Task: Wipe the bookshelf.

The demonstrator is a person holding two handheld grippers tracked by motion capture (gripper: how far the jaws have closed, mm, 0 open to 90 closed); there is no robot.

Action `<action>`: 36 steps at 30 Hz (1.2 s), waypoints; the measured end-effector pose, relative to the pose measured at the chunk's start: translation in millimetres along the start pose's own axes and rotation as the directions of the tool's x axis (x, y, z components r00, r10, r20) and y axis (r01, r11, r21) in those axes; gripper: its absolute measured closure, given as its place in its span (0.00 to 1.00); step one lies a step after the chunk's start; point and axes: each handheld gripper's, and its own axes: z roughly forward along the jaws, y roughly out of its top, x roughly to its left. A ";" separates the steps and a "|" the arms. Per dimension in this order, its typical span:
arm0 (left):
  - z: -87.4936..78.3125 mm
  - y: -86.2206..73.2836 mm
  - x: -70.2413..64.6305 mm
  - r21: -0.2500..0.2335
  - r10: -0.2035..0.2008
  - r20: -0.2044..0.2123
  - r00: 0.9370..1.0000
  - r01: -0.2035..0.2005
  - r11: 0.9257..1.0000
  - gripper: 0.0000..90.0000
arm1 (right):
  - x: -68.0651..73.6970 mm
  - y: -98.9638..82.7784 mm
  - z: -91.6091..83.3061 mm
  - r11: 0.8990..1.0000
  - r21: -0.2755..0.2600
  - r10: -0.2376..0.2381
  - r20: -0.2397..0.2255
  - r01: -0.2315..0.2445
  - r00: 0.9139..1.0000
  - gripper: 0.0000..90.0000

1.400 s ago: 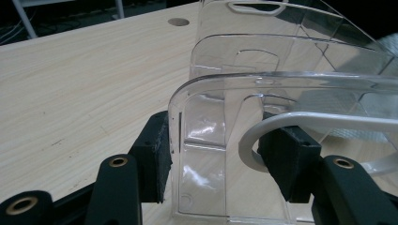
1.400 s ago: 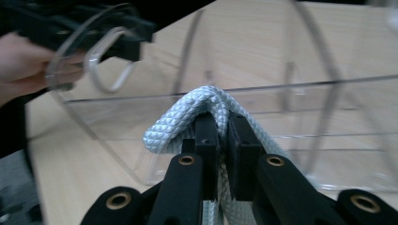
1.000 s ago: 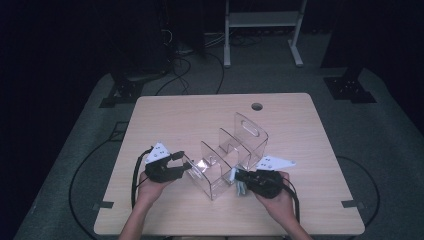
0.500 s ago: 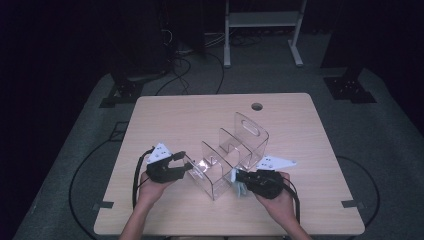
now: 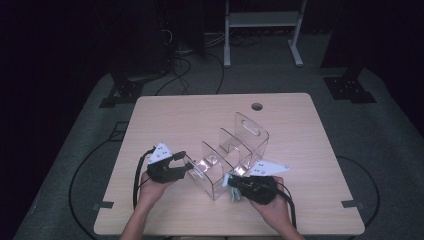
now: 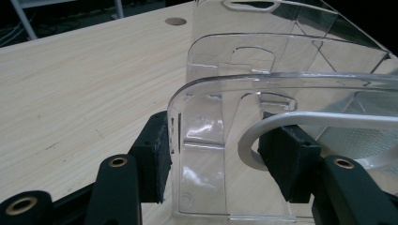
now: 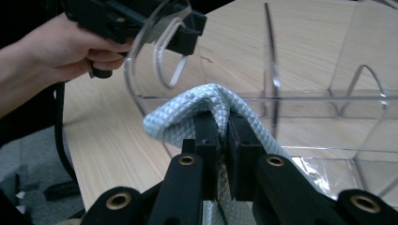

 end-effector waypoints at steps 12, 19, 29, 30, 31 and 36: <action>0.5 0.3 -0.5 0.002 0.003 0.003 1.000 -0.003 1.000 0.51 | 6.4 1.5 0.6 1.000 -0.001 -0.013 -0.031 0.013 0.999 0.93; -0.4 -0.3 0.8 0.002 0.009 0.012 1.000 -0.009 1.000 0.51 | 33.5 2.0 13.9 0.996 0.015 -0.080 -0.114 0.082 0.990 0.93; 1.0 0.4 -1.7 0.005 0.013 0.015 1.000 -0.013 1.000 0.51 | 6.8 -1.4 -3.7 1.000 -0.004 -0.018 -0.029 0.018 0.999 0.93; 0.9 0.1 -1.4 0.004 0.010 0.015 1.000 -0.010 1.000 0.51 | 13.0 -1.4 -0.4 0.999 0.003 -0.036 -0.039 0.036 0.999 0.93; 0.9 -0.1 -1.2 0.002 0.008 0.014 1.000 -0.008 1.000 0.51 | 19.4 -1.7 3.5 0.999 0.009 -0.050 -0.057 0.050 0.997 0.93; 0.1 -0.4 1.4 0.000 0.006 0.018 1.000 -0.006 1.000 0.51 | 26.0 -3.0 12.5 0.996 0.026 -0.077 -0.094 0.080 0.993 0.93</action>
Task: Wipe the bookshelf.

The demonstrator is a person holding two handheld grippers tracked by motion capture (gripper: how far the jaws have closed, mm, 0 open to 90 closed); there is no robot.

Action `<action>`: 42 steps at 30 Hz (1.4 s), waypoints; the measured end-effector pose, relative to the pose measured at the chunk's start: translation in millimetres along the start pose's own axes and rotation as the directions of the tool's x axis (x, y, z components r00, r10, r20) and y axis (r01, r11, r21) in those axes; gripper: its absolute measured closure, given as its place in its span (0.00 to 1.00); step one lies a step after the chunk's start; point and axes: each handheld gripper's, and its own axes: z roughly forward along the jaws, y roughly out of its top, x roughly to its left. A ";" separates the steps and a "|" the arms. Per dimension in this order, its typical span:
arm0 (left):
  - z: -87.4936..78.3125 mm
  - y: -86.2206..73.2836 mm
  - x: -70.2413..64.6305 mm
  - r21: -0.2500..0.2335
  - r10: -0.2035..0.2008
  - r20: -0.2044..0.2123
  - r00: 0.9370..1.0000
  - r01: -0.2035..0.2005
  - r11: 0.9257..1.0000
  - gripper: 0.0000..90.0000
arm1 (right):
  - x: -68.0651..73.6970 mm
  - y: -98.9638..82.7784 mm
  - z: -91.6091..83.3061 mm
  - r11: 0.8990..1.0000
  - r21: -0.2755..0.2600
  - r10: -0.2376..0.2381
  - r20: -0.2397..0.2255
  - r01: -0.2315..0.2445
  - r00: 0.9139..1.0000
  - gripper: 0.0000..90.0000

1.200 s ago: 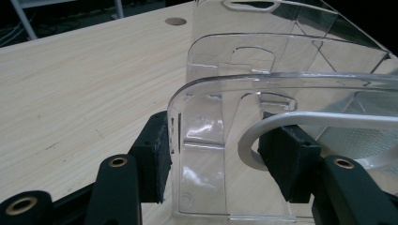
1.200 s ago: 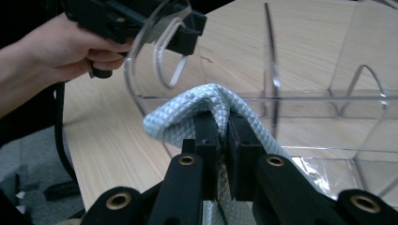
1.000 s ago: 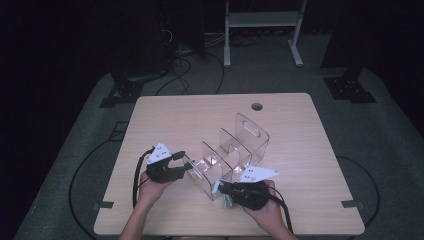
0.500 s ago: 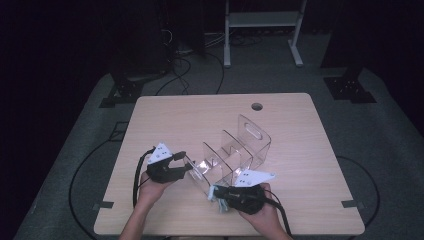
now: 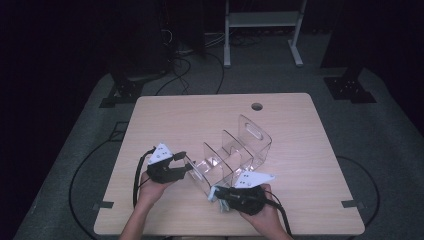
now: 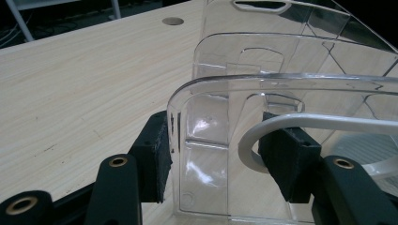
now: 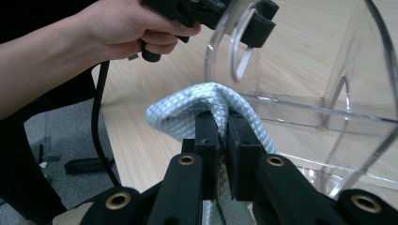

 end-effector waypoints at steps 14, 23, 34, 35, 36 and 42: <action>0.0 0.0 -1.2 0.003 0.007 -0.004 1.000 -0.007 1.000 0.51 | 4.3 -8.4 8.5 0.999 0.041 -0.030 0.039 0.028 0.999 0.93; -0.3 0.0 0.0 -0.001 0.003 0.013 1.000 -0.003 1.000 0.51 | -49.9 -9.3 -33.2 0.992 -0.052 0.119 0.175 -0.111 0.977 0.93; -0.3 -0.2 -0.6 -0.003 0.006 0.012 1.000 -0.006 1.000 0.51 | -44.1 -8.8 -27.3 0.995 -0.011 0.102 0.138 -0.102 0.985 0.93; -0.2 -0.2 -0.9 -0.002 0.011 0.013 1.000 -0.011 1.000 0.51 | -50.8 -9.5 -32.8 0.992 -0.023 0.124 0.159 -0.122 0.979 0.93; -0.2 -0.1 -1.0 -0.001 0.012 0.014 1.000 -0.012 1.000 0.51 | -61.7 -10.4 -40.8 0.989 -0.041 0.145 0.198 -0.140 0.969 0.93; 1.4 1.0 -0.8 0.001 0.014 0.017 1.000 -0.014 1.000 0.51 | -86.9 7.6 -75.6 0.977 -0.127 0.202 0.253 -0.174 0.946 0.93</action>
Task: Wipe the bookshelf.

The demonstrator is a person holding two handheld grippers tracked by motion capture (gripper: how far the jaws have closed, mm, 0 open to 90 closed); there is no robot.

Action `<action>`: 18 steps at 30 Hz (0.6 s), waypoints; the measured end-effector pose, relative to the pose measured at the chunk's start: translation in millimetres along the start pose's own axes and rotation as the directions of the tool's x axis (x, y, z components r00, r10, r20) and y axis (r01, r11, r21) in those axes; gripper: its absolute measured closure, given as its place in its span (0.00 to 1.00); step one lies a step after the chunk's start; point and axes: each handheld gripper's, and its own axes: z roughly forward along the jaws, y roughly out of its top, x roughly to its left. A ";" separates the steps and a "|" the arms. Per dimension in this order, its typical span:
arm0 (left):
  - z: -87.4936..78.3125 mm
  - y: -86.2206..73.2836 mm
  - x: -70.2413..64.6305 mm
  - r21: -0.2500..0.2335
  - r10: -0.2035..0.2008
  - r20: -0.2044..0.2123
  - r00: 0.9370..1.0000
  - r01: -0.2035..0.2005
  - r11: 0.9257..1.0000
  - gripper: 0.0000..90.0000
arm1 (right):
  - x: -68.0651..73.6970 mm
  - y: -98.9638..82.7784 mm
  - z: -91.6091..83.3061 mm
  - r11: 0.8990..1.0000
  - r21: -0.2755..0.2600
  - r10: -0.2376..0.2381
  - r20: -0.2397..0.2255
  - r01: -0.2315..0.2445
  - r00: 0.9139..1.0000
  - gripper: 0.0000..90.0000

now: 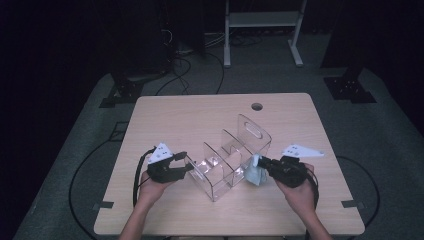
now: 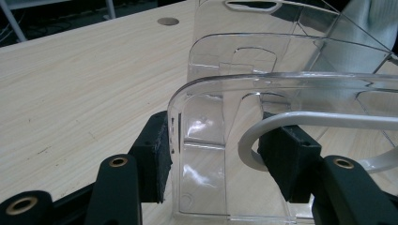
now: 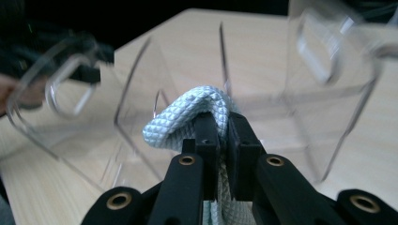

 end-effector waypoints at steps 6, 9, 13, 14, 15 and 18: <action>0.7 0.6 -1.3 0.002 0.007 0.003 1.000 -0.007 1.000 0.51 | 3.1 36.6 11.4 0.998 -0.006 -0.067 0.041 0.067 0.997 0.92; 0.6 0.8 -0.7 0.005 0.009 0.006 1.000 -0.009 1.000 0.51 | -4.6 34.9 27.2 0.995 0.070 -0.072 0.063 0.068 0.995 0.89; 0.7 0.9 -0.6 0.005 0.010 0.006 1.000 -0.010 1.000 0.51 | -7.9 30.1 27.3 0.996 0.066 -0.066 0.031 0.064 0.997 0.81; 0.7 1.1 -0.6 0.006 0.012 0.006 1.000 -0.012 1.000 0.51 | -7.7 29.2 27.1 0.995 0.073 -0.066 0.025 0.064 0.998 0.80; 0.7 1.2 -0.6 0.006 0.012 0.007 1.000 -0.012 1.000 0.51 | -8.4 28.0 27.8 0.995 0.079 -0.068 0.012 0.067 0.998 0.78; 0.9 1.4 -0.5 0.007 0.013 0.007 1.000 -0.013 1.000 0.51 | -10.1 26.7 27.5 0.994 0.085 -0.071 -0.005 0.071 0.997 0.77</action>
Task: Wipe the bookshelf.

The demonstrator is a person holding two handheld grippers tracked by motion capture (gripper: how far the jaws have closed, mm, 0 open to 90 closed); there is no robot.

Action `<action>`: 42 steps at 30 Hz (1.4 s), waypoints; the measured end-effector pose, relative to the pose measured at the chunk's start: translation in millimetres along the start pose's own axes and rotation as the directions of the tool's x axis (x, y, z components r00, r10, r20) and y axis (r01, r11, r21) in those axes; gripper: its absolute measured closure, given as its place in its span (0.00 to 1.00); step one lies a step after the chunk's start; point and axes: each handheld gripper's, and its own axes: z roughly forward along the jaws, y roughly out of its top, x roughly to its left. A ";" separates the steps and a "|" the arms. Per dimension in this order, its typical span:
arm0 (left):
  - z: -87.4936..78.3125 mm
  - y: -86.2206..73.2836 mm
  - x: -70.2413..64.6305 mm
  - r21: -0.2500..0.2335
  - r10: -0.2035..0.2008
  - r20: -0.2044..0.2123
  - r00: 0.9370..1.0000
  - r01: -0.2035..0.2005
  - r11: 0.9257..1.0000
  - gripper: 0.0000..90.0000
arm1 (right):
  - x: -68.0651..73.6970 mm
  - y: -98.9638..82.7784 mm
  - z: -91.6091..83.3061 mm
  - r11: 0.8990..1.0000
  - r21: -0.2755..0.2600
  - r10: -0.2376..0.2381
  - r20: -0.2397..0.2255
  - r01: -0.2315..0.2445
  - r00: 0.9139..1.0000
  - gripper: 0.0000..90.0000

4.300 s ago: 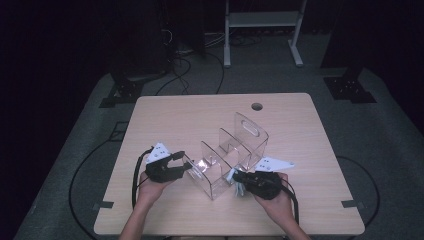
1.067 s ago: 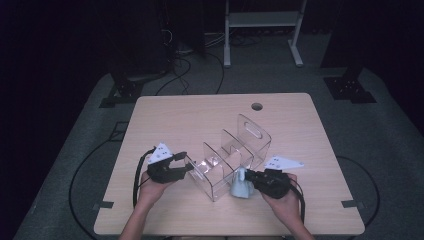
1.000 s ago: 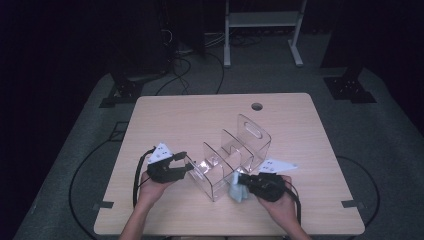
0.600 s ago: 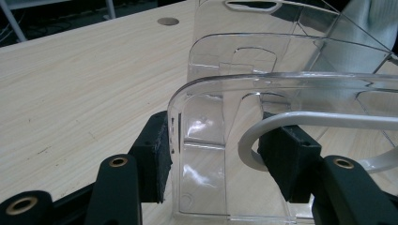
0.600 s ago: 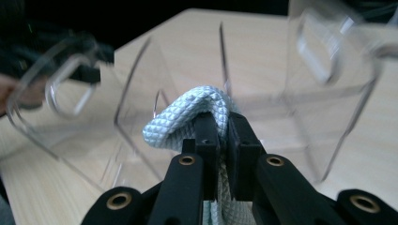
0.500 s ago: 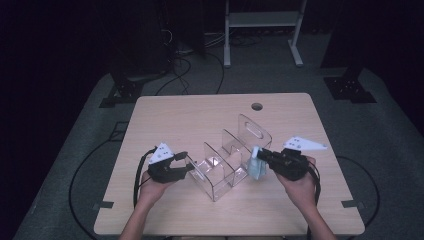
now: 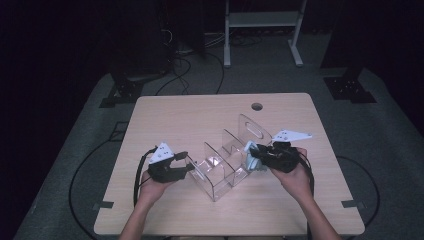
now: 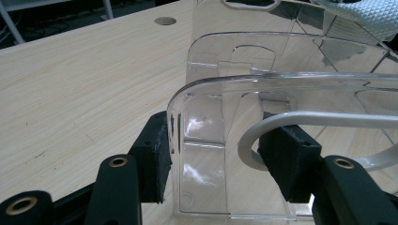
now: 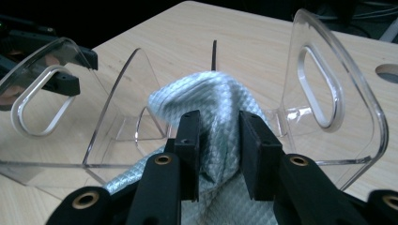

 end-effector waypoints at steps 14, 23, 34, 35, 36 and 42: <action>-0.6 0.1 0.3 0.009 0.013 0.004 1.000 -0.013 1.000 0.50 | 14.4 -2.6 -7.5 0.998 0.051 -0.044 -0.004 0.044 0.999 0.89; 3.1 1.5 -4.8 0.008 0.020 -0.006 1.000 -0.020 1.000 0.51 | 21.3 -7.4 -15.5 0.999 0.028 -0.023 0.007 0.022 1.000 0.92; 3.2 1.7 -6.5 0.012 0.026 -0.009 1.000 -0.026 1.000 0.51 | 21.4 5.0 -2.0 0.999 0.031 -0.026 0.030 0.025 0.999 0.92; 3.6 1.8 -7.3 0.012 0.027 -0.007 1.000 -0.027 1.000 0.51 | 21.8 3.7 -3.3 0.999 0.029 -0.026 0.033 0.025 0.999 0.92; 4.2 2.0 -8.0 0.009 0.021 -0.008 1.000 -0.021 1.000 0.51 | 21.2 3.5 -3.4 0.999 0.028 -0.026 0.034 0.025 0.999 0.92; 4.2 2.1 -8.4 0.010 0.013 -0.009 1.000 -0.013 1.000 0.51 | 16.4 15.2 11.6 1.000 0.027 -0.009 0.039 0.008 0.999 0.92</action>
